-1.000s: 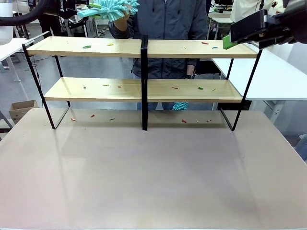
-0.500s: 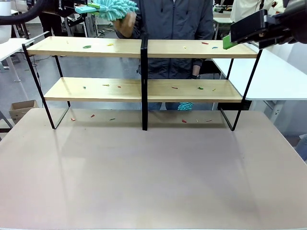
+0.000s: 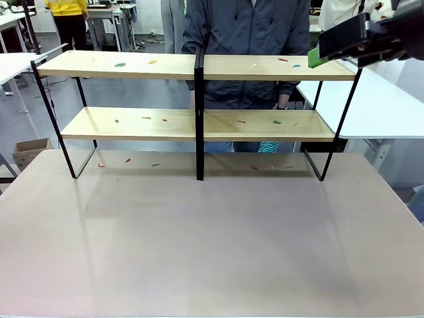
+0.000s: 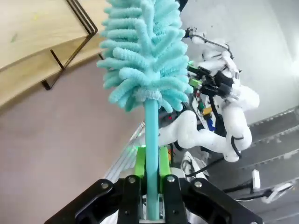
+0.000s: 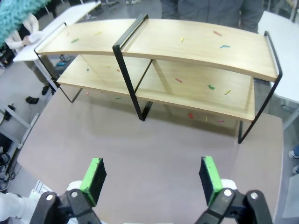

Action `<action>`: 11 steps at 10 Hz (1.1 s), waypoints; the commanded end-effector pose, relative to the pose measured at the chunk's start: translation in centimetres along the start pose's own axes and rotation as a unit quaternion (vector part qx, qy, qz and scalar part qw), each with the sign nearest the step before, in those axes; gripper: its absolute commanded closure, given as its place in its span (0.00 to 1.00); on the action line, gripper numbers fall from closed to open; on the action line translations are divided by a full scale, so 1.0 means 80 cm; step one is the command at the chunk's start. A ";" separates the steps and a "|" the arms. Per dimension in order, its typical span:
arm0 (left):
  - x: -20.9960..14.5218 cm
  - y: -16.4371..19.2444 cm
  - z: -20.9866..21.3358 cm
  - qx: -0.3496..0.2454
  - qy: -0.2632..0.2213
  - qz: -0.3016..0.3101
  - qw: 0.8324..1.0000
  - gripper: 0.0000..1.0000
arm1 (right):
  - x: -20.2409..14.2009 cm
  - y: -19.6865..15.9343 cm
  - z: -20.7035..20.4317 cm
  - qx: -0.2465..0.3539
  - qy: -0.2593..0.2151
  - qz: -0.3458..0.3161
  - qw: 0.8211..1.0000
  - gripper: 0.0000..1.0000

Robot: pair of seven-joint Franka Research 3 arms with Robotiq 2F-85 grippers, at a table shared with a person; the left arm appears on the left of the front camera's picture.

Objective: Clean the shelves.
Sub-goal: Pick up the Duster when the human hands it over, then clean a randomly selected level of the Shelf with the Duster.

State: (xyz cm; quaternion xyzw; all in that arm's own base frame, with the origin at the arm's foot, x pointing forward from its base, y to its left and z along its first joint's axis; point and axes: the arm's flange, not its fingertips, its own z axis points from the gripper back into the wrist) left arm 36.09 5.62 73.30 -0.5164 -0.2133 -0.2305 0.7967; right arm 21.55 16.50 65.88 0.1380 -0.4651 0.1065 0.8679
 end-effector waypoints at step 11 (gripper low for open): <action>-0.222 0.026 0.177 -0.003 -0.274 -0.027 0.961 1.00 | 0.000 0.000 0.000 -0.003 0.002 -0.001 1.000 0.00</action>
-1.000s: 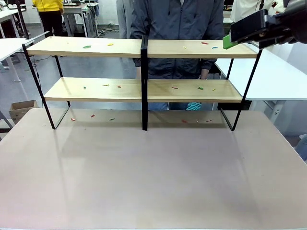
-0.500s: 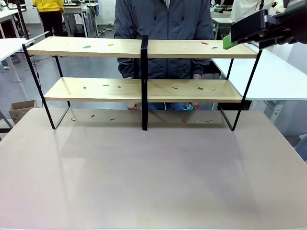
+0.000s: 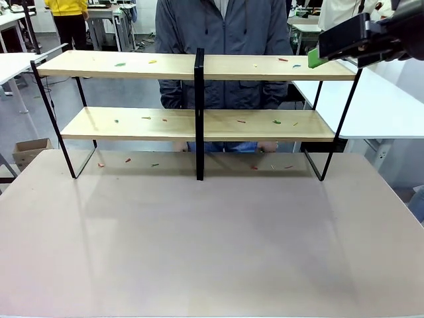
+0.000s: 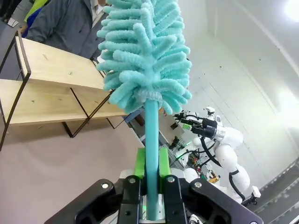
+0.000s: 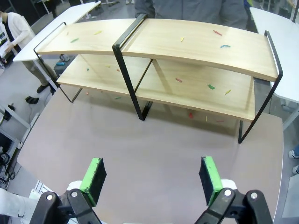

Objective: Clean the shelves.
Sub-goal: Clean a randomly selected level of the Shelf with the Duster.

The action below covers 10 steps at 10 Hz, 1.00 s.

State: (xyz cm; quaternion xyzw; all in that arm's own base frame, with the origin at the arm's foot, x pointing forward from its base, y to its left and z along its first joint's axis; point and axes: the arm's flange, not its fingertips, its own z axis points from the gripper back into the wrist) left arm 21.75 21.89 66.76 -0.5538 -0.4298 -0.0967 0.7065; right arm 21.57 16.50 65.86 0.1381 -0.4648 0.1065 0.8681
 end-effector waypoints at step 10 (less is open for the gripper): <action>-0.136 -0.025 -0.240 -0.029 0.545 -0.065 0.836 0.87 | 0.000 0.000 0.000 -0.004 0.002 0.000 1.000 0.00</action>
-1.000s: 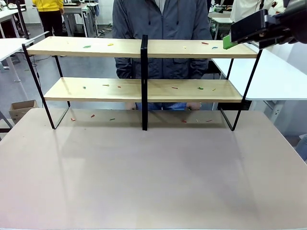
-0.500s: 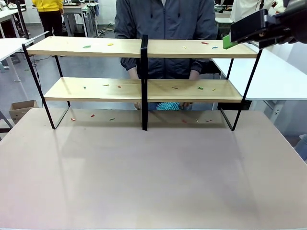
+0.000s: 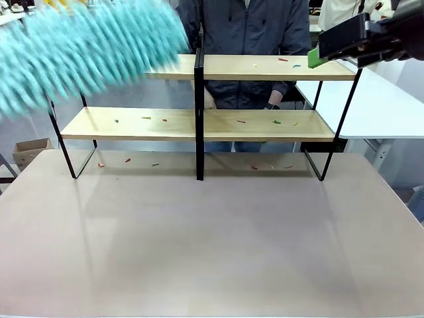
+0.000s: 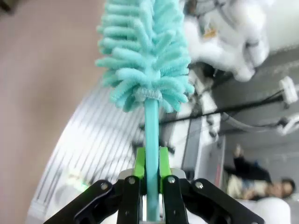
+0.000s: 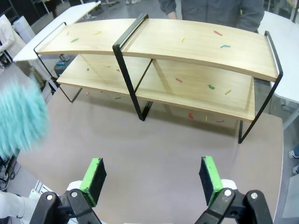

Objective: Clean the shelves.
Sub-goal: Clean a randomly selected level of the Shelf with the Duster.

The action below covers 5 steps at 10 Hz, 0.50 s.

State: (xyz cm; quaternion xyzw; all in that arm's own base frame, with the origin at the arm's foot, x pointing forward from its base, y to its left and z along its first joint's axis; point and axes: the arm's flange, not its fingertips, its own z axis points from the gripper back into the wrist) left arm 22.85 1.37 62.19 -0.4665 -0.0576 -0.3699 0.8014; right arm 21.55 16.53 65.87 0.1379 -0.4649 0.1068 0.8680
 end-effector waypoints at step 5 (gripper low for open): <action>0.010 0.026 -0.078 0.002 0.138 0.014 0.990 0.87 | 0.000 -0.001 0.000 -0.004 0.002 -0.001 1.000 0.00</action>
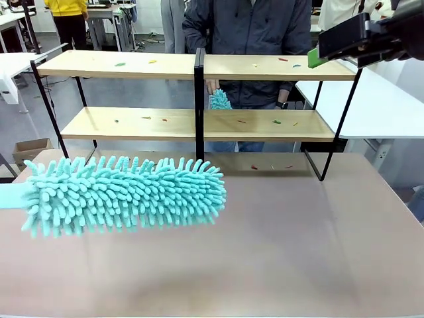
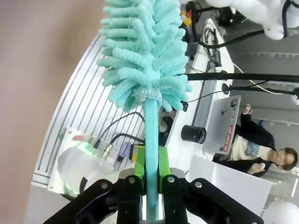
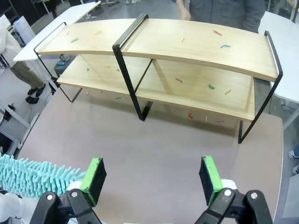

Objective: Clean the shelves.
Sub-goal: Clean a randomly selected level of the Shelf with the Duster.

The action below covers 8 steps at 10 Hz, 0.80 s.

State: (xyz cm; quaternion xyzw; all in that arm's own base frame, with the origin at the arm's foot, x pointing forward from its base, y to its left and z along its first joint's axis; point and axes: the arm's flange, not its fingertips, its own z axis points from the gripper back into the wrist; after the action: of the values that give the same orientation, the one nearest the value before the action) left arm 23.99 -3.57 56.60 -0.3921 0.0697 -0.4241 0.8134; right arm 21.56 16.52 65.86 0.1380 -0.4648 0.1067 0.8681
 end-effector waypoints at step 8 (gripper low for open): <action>0.172 0.090 -0.131 0.078 -0.077 0.118 0.987 0.87 | 0.000 -0.001 0.000 -0.004 0.002 -0.001 1.000 0.00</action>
State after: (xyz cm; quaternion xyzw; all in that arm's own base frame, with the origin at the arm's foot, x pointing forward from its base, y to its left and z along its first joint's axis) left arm 30.82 -17.18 46.67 -0.3305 0.0187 -0.3123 0.8904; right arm 21.56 16.52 65.86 0.1380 -0.4648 0.1068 0.8680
